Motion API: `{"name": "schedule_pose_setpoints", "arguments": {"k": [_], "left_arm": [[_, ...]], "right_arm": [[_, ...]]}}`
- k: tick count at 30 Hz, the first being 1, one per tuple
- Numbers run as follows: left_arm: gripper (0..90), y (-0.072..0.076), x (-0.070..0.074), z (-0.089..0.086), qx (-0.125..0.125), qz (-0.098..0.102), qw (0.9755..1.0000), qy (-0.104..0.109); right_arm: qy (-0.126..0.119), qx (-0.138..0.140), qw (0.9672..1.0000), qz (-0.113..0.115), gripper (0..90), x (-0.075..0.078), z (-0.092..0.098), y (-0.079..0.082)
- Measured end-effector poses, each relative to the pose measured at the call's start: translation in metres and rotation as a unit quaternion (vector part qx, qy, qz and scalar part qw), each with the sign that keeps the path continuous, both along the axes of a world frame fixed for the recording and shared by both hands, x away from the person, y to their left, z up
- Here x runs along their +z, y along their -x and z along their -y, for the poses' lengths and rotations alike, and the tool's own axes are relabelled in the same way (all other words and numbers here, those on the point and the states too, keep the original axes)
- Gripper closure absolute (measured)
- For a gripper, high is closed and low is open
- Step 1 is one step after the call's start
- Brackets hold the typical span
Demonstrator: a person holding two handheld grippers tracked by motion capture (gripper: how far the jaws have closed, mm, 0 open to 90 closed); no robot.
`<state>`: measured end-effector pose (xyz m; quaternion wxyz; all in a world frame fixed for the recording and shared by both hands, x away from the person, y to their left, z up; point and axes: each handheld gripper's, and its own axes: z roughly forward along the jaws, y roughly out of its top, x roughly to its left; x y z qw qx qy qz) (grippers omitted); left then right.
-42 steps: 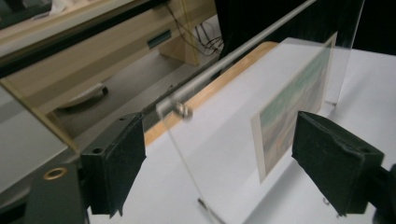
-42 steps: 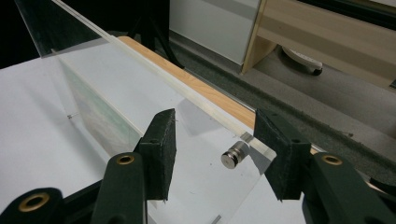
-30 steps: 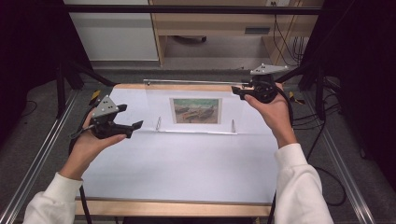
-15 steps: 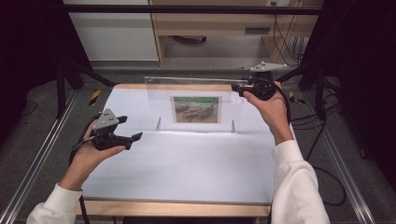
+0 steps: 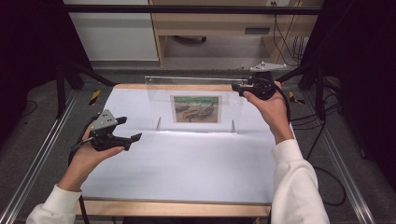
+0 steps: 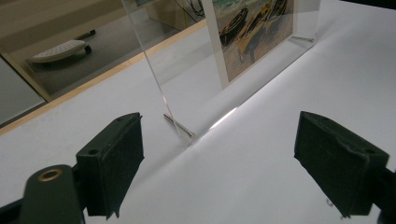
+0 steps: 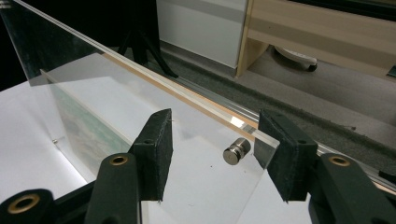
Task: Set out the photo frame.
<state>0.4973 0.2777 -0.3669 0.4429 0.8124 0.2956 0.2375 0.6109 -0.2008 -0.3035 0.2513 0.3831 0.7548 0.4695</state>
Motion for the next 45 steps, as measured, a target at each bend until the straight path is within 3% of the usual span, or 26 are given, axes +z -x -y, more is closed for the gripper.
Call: {"name": "schedule_pose_setpoints", "arguments": {"k": [7,12,16,19,21,32,41,45], "left_arm": [[15.3,0.000,-0.002,-0.002,-0.001,-0.002,1.0000,0.000],[15.0,0.002,-0.002,-0.002,0.003,0.000,1.0000,0.003],[12.3,0.005,-0.003,0.001,0.011,0.001,0.9999,-0.002],[9.6,0.007,-0.005,0.004,0.016,0.001,0.9999,-0.005],[8.7,0.008,-0.007,0.006,0.018,0.001,0.9998,-0.006],[6.9,0.018,-0.021,0.005,0.039,-0.003,0.9992,0.004],[6.8,0.025,-0.048,-0.004,0.058,-0.018,0.9980,0.017],[6.8,0.027,-0.060,-0.007,0.067,-0.022,0.9972,0.025]], "right_arm": [[0.002,-0.007,1.0000,-0.003,43.4,-0.002,-0.002,-0.002],[0.014,-0.020,0.9997,-0.004,34.2,-0.002,-0.003,0.001],[0.048,-0.032,0.9983,0.002,21.2,0.000,-0.004,0.009],[0.045,-0.049,0.9974,0.027,15.7,0.000,-0.002,0.022],[0.042,-0.054,0.9973,0.025,12.7,-0.003,0.001,0.032],[0.043,-0.070,0.9965,0.015,9.1,-0.034,0.020,0.087],[0.039,-0.075,0.9964,0.004,8.8,-0.069,0.030,0.119],[0.023,-0.080,0.9965,-0.007,8.5,-0.088,0.034,0.129]]}}
